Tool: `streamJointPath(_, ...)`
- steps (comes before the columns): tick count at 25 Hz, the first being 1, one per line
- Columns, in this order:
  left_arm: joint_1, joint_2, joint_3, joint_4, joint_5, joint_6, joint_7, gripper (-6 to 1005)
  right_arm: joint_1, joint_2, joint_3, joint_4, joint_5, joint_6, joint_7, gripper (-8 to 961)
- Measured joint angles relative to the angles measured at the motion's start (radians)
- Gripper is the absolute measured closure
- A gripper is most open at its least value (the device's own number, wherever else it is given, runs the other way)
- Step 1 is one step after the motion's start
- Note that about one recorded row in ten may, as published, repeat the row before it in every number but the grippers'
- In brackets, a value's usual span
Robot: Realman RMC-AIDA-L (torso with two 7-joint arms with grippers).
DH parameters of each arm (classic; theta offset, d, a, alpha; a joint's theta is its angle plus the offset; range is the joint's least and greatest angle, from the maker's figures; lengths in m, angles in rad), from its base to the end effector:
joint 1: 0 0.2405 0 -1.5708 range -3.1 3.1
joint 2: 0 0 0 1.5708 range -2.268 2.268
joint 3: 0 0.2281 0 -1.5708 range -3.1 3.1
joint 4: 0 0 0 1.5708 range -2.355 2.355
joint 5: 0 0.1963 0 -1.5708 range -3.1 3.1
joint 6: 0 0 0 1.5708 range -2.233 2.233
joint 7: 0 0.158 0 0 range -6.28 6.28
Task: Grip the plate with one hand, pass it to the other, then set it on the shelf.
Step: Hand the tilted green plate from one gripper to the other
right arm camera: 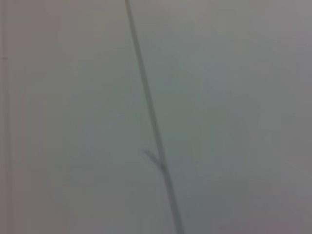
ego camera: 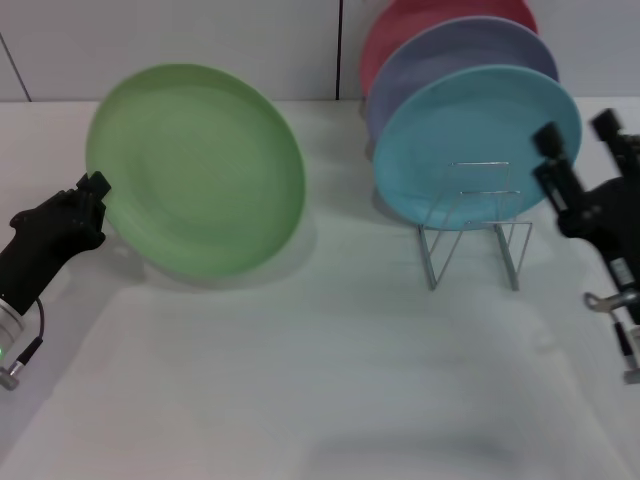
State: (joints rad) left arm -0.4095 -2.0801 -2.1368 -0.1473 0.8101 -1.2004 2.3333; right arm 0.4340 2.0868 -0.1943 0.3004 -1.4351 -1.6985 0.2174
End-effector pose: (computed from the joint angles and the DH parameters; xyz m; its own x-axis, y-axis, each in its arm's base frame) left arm -0.2953 0.3172 0.0001 0.4615 0.1608 0.8724 0.8500 -0.3619 -0.3829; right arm 0.2289 0.2672 -0.0115 0.4381 0.2668 -0.8584 -0.7499 -0.4181 -0.5127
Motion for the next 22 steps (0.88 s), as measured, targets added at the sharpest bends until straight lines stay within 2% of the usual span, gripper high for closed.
streamJointPath(10, -0.003, 0.000, 0.000, 0.047, -0.131, 0.021, 0.000, 963, 0.091, 0.001, -0.013, 0.062, -0.117, 0.126, 0.006, 252)
streamJointPath(15, -0.027, 0.000, 0.000, 0.123, -0.211, 0.017, 0.000, 963, 0.131, 0.001, -0.003, 0.081, -0.166, 0.204, 0.015, 252)
streamJointPath(22, -0.066, 0.000, -0.028, 0.213, -0.230, 0.007, -0.009, 962, 0.173, 0.001, 0.006, 0.099, -0.182, 0.299, 0.020, 252)
